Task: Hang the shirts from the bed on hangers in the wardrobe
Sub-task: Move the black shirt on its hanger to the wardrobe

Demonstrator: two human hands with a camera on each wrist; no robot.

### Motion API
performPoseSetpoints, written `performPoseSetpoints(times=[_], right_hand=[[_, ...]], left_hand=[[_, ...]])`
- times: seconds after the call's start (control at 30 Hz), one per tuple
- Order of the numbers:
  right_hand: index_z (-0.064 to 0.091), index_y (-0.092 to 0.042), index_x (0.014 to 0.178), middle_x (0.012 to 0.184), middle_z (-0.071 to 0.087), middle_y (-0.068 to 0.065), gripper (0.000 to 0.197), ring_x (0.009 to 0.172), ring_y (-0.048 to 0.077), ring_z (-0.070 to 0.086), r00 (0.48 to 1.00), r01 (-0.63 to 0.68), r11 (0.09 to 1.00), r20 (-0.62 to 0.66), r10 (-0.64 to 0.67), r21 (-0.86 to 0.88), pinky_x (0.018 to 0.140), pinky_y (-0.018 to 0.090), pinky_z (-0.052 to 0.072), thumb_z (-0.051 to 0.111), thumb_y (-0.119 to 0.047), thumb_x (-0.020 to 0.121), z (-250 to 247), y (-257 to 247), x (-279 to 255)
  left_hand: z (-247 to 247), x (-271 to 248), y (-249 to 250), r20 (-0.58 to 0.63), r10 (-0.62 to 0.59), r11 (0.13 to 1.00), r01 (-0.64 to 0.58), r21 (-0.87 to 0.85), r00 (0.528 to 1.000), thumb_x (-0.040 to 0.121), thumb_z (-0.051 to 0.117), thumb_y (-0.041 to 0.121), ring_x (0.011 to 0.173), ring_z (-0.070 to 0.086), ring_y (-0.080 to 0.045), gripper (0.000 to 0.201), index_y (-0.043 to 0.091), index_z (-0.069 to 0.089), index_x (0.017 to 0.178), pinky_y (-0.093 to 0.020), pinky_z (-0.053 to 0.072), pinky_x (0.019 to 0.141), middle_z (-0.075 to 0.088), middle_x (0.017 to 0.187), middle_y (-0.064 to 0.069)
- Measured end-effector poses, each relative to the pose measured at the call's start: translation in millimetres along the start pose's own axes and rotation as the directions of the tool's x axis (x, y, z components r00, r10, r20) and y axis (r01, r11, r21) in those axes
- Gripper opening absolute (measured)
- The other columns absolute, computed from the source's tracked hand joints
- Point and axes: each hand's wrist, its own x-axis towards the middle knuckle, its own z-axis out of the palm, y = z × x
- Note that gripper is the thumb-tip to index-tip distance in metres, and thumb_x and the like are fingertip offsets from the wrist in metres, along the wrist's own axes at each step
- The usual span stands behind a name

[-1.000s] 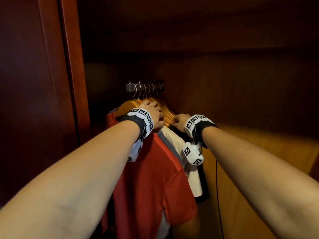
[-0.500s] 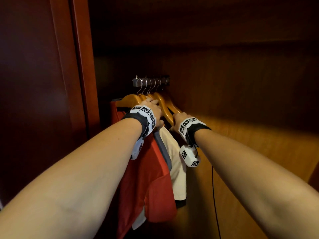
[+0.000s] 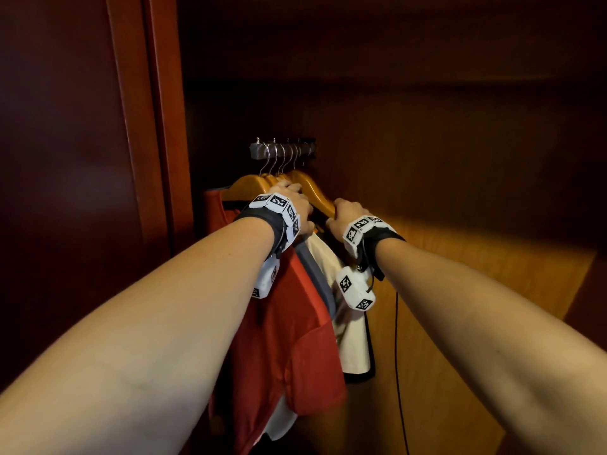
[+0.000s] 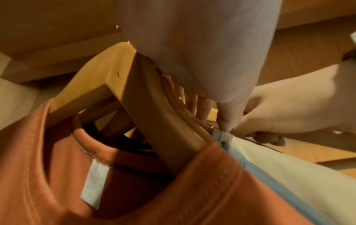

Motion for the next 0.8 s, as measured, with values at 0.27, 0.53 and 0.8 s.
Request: performPoseSetpoints(times=[0.27, 0.53, 0.8], right_hand=[[0.056, -0.020, 0.103, 0.094, 0.064, 0.006, 0.015, 0.084, 0.031, 0.063, 0.996, 0.007, 0.996, -0.089, -0.015, -0.094, 0.070, 0.037, 0.048, 0.055, -0.029, 0.092, -18.9, 6.4, -16.7], [0.054, -0.021, 0.108, 0.087, 0.062, 0.003, 0.018, 0.078, 0.027, 0.063, 0.982, -0.002, 0.997, -0.190, -0.012, -0.074, 0.067, 0.037, 0.048, 0.053, -0.031, 0.093, -44.4, 0.4, -24.9], [0.055, -0.021, 0.111, 0.082, 0.061, 0.001, 0.020, 0.071, 0.024, 0.061, 0.967, -0.060, 0.995, -0.254, 0.037, -0.084, 0.063, 0.034, 0.046, 0.053, -0.030, 0.093, -60.3, 21.0, -59.3]], left_hand=[[-3.8, -0.1, 0.5, -0.054, 0.024, 0.993, -0.030, -0.111, 0.998, 0.088, 0.044, 0.058, 0.134, 0.037, -0.023, 0.048, 0.026, 0.072, 0.111, -0.043, 0.020, 0.112, 0.062, 0.130, 0.004], [-5.5, -0.9, 0.2, -0.052, 0.006, 0.982, -0.015, -0.188, 0.999, 0.087, 0.047, 0.058, 0.141, 0.031, -0.023, 0.045, 0.029, 0.070, 0.113, -0.045, 0.019, 0.116, 0.053, 0.141, -0.002], [-26.9, -14.8, 11.3, -0.139, -0.163, 0.830, 0.059, -0.555, 0.977, 0.093, 0.055, 0.042, 0.103, 0.061, -0.026, 0.032, 0.025, 0.067, 0.118, -0.037, 0.049, 0.090, 0.068, 0.112, -0.004]])
